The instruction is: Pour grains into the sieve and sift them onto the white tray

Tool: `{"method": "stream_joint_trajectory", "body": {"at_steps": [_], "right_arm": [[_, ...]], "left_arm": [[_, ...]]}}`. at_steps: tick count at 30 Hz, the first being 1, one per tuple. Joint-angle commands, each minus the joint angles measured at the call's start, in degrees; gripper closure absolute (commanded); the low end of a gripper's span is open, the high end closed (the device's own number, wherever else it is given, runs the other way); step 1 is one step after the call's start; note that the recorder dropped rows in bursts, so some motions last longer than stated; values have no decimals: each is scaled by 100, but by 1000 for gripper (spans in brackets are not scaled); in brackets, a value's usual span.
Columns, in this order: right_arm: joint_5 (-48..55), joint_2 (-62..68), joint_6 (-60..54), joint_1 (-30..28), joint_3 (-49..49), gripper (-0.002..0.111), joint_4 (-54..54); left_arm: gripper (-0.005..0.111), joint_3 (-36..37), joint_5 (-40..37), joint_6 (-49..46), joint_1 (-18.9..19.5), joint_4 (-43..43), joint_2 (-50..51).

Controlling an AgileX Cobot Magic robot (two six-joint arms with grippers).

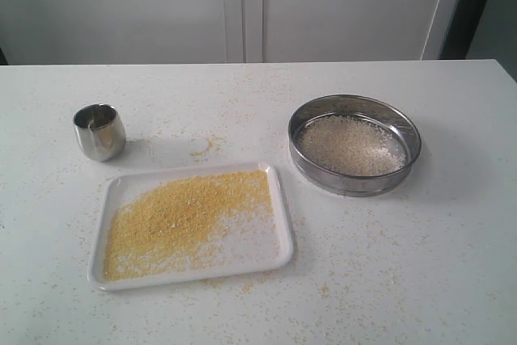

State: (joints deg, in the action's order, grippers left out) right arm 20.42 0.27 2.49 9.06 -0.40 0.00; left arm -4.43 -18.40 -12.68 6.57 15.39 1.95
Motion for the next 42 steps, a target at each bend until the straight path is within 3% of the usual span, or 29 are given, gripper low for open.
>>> {"method": "stream_joint_trajectory", "body": {"at_steps": [1,20,31,42], "right_arm": [[-77,-27,18,10,40,108,-47],[-77,-27,28,10,40,108,-47],[-77,-27,28,10,40,108,-47],[-77,-27,28,10,40,108,-47]], "left_arm": [[107,408,112,3,10,26,-195],[107,443,263,0,10,-323,-195],[107,443,254,1154,10,-1359,-195],[107,443,254,1329,10,-1398,-195]]}}
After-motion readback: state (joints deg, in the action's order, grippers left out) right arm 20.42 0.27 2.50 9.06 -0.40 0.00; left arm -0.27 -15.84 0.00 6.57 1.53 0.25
